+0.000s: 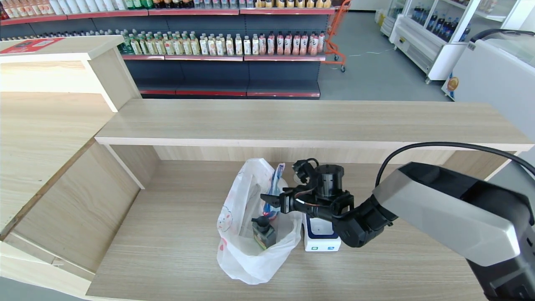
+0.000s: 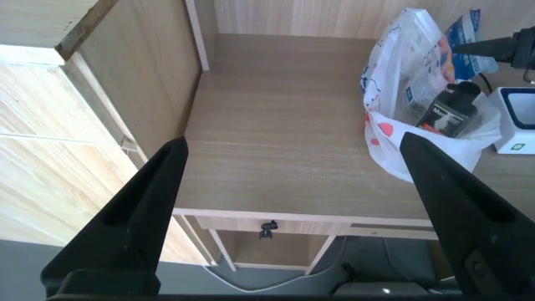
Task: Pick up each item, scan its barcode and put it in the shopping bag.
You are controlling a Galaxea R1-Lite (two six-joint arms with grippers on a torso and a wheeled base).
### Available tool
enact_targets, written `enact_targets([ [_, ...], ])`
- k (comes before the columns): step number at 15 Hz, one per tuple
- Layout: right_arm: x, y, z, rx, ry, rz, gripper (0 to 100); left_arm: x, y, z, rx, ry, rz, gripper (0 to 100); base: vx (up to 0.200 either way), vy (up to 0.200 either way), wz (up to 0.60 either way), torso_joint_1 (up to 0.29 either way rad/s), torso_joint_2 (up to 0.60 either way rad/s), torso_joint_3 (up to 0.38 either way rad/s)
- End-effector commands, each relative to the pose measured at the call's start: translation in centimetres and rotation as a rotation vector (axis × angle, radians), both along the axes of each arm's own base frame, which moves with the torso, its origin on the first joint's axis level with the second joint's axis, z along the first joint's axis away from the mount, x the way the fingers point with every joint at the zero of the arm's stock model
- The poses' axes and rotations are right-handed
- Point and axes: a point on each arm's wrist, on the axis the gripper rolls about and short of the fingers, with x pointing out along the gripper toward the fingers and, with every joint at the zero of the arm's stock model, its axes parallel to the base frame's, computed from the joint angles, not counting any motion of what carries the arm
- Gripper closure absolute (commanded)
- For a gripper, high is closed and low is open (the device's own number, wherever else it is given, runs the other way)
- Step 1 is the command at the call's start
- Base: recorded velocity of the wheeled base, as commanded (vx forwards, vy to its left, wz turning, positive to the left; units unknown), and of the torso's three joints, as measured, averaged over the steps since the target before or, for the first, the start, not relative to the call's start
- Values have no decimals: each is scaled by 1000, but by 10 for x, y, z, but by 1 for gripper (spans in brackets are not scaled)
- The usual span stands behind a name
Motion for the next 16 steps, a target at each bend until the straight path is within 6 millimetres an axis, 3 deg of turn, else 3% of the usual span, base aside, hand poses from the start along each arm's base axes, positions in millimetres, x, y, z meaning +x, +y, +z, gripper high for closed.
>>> enact_targets([
  [1, 1, 1, 12, 35, -7, -2, 0, 0, 0, 0, 0, -1, 0, 0, 0, 0, 0, 0, 0, 0],
  [4, -14, -13, 34, 51, 60, -23, 0, 0, 0, 0, 0, -1, 0, 0, 0, 0, 0, 0, 0, 0],
  [6, -43, -41, 56, 31, 108, -50, 0, 0, 0, 0, 0, -1, 0, 0, 0, 0, 0, 0, 0, 0],
  [7, -62, -61, 68, 25, 120, -70, 0, 0, 0, 0, 0, -1, 0, 0, 0, 0, 0, 0, 0, 0],
  [10, -144, -133, 129, 79, 35, -157, 0, 0, 0, 0, 0, -1, 0, 0, 0, 0, 0, 0, 0, 0],
  [11, -158, -148, 136, 83, 17, -196, 0, 0, 0, 0, 0, -1, 0, 0, 0, 0, 0, 0, 0, 0],
  [13, -217, -200, 132, -73, -103, -375, 0, 0, 0, 0, 0, -1, 0, 0, 0, 0, 0, 0, 0, 0],
  [16, -313, -236, 98, -131, -138, -620, 0, 0, 0, 0, 0, -1, 0, 0, 0, 0, 0, 0, 0, 0],
])
